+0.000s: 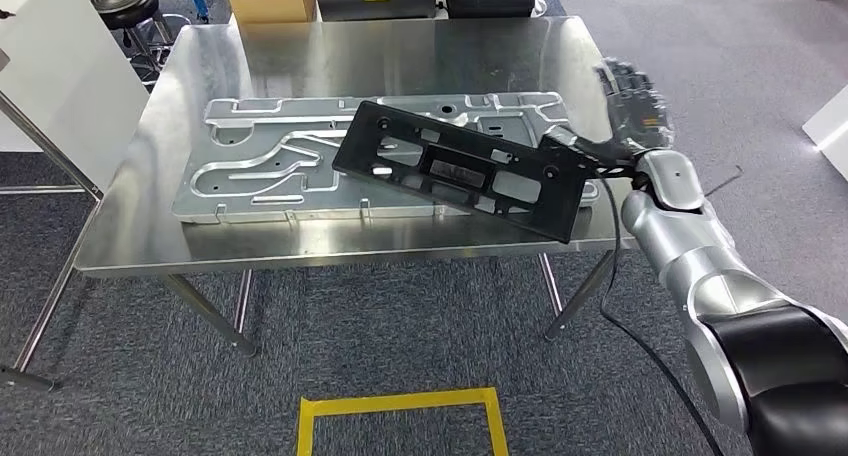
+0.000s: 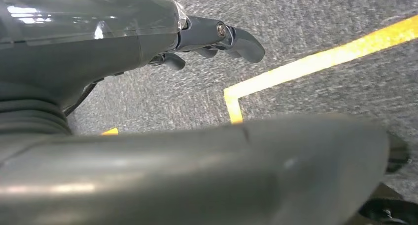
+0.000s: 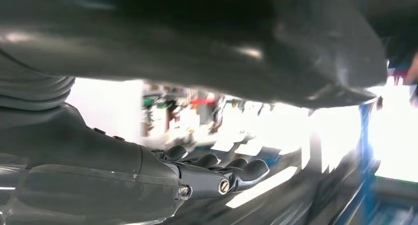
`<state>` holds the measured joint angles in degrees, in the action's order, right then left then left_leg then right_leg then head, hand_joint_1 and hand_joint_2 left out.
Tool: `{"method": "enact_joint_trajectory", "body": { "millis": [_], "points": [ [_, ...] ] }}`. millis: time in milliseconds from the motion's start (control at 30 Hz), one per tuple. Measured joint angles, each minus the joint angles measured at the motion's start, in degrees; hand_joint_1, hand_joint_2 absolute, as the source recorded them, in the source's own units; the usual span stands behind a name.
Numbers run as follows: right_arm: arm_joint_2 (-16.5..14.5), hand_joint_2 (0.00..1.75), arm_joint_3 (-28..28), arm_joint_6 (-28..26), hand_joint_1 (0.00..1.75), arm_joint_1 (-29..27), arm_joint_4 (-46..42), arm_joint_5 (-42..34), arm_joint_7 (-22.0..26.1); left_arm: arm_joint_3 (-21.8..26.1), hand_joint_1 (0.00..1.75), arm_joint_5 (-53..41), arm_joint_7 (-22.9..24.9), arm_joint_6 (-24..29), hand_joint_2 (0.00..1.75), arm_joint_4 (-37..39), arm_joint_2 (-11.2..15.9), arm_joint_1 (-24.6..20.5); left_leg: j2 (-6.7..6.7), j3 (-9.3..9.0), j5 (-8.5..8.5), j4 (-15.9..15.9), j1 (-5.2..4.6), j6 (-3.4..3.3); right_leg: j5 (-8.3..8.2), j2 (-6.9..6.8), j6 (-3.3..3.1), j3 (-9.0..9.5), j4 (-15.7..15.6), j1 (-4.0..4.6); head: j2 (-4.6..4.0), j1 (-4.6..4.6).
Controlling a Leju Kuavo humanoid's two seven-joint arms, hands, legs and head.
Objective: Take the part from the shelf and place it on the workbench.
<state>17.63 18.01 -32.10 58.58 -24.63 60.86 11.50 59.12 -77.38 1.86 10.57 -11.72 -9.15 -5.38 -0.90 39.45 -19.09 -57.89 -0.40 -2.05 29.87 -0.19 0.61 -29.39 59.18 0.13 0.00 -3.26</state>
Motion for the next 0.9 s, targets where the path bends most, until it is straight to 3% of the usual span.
{"method": "enact_joint_trajectory", "body": {
  "millis": [33,133,167,200,267,300,333,367,400,433,500,533,567,633,700,800,833,900],
  "points": [
    [1.58,0.00,-2.15,-2.58,0.00,-3.01,-2.02,-1.38,0.91,-0.01,0.00,-0.15,0.08,-0.02,0.00,0.00,-0.03,0.04,-0.17,-0.09,0.39,0.12,0.15,0.27,-0.02,-0.25,-0.18,1.17,-1.82,0.32,0.00,0.00],
    [4.79,0.00,-10.32,-6.94,0.00,-14.83,-9.09,-3.19,3.03,-0.03,0.00,-0.66,0.42,-0.24,0.00,0.00,-0.01,0.36,-0.79,-0.23,0.95,0.66,0.45,1.28,-1.48,-0.90,-0.72,1.43,-3.54,0.55,0.00,0.00],
    [5.12,0.00,-13.55,-7.40,0.00,-19.07,-11.75,-2.95,3.63,-0.04,0.00,-0.84,0.62,-0.30,0.00,0.00,0.04,0.48,-0.74,0.14,-0.50,-0.12,0.40,1.56,-2.30,-1.07,-1.01,1.05,-3.96,0.36,0.00,-0.01],
    [5.22,0.00,-16.88,-7.71,0.00,-23.50,-14.56,-2.40,4.13,-0.08,0.00,-1.06,0.80,-0.31,0.00,0.00,0.11,0.61,-0.61,0.76,-3.09,-2.03,0.36,1.86,-3.21,-1.20,-1.21,0.42,-4.38,0.03,0.00,-0.01],
    [4.89,0.00,-23.27,-7.95,0.00,-32.04,-20.23,-0.89,4.85,-0.20,0.00,-1.50,0.97,-0.25,0.00,0.00,0.26,0.66,-0.08,2.10,-9.82,-8.93,0.64,2.43,-4.62,-1.49,-1.27,-1.25,-4.46,-0.22,0.00,-0.02],
    [4.48,0.00,-26.23,-7.96,0.00,-35.94,-22.91,-0.36,5.15,-0.28,0.00,-1.62,0.98,-0.24,0.00,0.00,0.35,0.68,0.11,2.39,-11.81,-12.52,0.80,2.78,-5.19,-1.66,-1.15,-2.21,-4.33,-0.30,0.00,-0.02],
    [3.86,0.00,-28.94,-7.97,0.00,-39.37,-25.35,-0.07,5.65,-0.34,0.00,-1.68,0.97,-0.22,0.00,0.00,0.47,0.68,0.29,2.10,-12.30,-15.07,0.95,3.09,-5.72,-1.80,-1.05,-3.20,-4.12,-0.38,0.00,-0.02],
    [2.88,0.00,-31.57,-7.97,0.00,-42.44,-27.76,0.03,6.57,-0.38,0.00,-1.65,0.92,-0.16,0.00,0.00,0.60,0.69,0.40,0.98,-11.46,-15.93,1.06,3.32,-6.21,-1.88,-0.91,-4.21,-3.81,-0.48,0.00,-0.02],
    [1.50,0.00,-34.26,-7.97,0.00,-45.15,-30.20,-0.34,8.14,-0.40,0.00,-1.58,0.78,-0.05,0.00,0.00,0.72,0.69,0.47,-1.11,-9.95,-14.77,1.13,3.45,-6.66,-1.87,-0.74,-5.20,-3.43,-0.58,0.00,-0.02],
    [-0.29,0.00,-37.05,-7.97,0.00,-47.55,-32.58,-1.43,10.72,-0.40,0.00,-1.50,0.54,0.11,0.00,0.00,0.84,0.67,0.44,-4.21,-8.84,-11.69,1.16,3.43,-7.07,-1.81,-0.55,-6.08,-2.98,-0.67,0.00,-0.02],
    [-5.06,0.00,-43.35,-7.98,0.00,-50.75,-36.46,-6.41,18.18,-0.42,0.00,-1.45,-0.09,0.61,0.00,0.00,1.02,0.56,0.32,-11.02,-9.72,-3.04,0.97,2.98,-7.79,-1.53,-0.06,-7.26,-2.21,-0.72,0.00,-0.02],
    [-7.47,0.00,-46.43,-7.99,0.00,-51.43,-37.41,-9.15,21.65,-0.44,0.00,-1.51,-0.37,0.86,0.00,0.00,1.06,0.49,0.28,-13.15,-10.76,0.13,0.81,2.65,-8.20,-1.37,0.24,-7.45,-2.06,-0.76,0.00,-0.02],
    [-10.08,0.00,-49.92,-8.00,0.00,-51.80,-37.82,-11.64,24.53,-0.45,0.00,-1.59,-0.62,1.13,0.00,0.00,1.07,0.40,0.30,-14.10,-11.49,1.82,0.60,2.28,-8.66,-1.24,0.59,-7.49,-2.09,-0.79,0.00,-0.02],
    [-13.83,0.00,-55.54,-8.01,0.00,-52.27,-37.80,-13.91,27.14,-0.47,0.00,-1.69,-0.95,1.48,0.00,0.00,1.05,0.30,0.39,-13.85,-11.03,2.27,0.43,1.61,-9.63,-1.13,1.22,-7.35,-2.52,-0.86,0.00,-0.02],
    [-15.28,0.00,-57.89,-8.01,0.00,-52.52,-37.70,-14.43,27.77,-0.48,0.00,-1.72,-1.06,1.61,0.00,0.00,1.04,0.26,0.43,-13.66,-10.62,2.37,0.43,1.29,-10.07,-1.10,1.50,-7.33,-2.77,-0.85,0.00,-0.02],
    [-16.10,0.00,-59.34,-8.01,0.00,-52.63,-37.29,-14.48,27.85,-0.49,0.00,-1.76,-1.07,1.68,0.00,0.01,1.01,0.25,0.55,-13.37,-10.14,2.60,0.59,1.01,-9.43,-0.92,1.62,-7.58,-2.44,-0.93,0.00,-0.02],
    [-17.32,0.00,-61.78,-8.00,0.00,-52.67,-35.98,-14.46,27.95,-0.50,0.00,-1.90,-1.08,1.77,0.00,0.01,0.97,0.20,0.72,-12.77,-9.49,2.75,0.66,0.68,-7.25,-0.72,1.76,-8.22,-0.87,-1.04,0.00,-0.02],
    [-20.62,0.00,-72.07,-5.46,0.00,-52.19,-25.38,-13.85,25.59,-0.66,0.00,-2.41,-1.03,1.92,0.00,0.01,0.87,0.02,1.22,-10.03,-7.08,2.83,0.55,0.03,-0.80,-0.27,2.18,-10.24,8.38,-1.30,0.00,-0.02]
  ]
}}
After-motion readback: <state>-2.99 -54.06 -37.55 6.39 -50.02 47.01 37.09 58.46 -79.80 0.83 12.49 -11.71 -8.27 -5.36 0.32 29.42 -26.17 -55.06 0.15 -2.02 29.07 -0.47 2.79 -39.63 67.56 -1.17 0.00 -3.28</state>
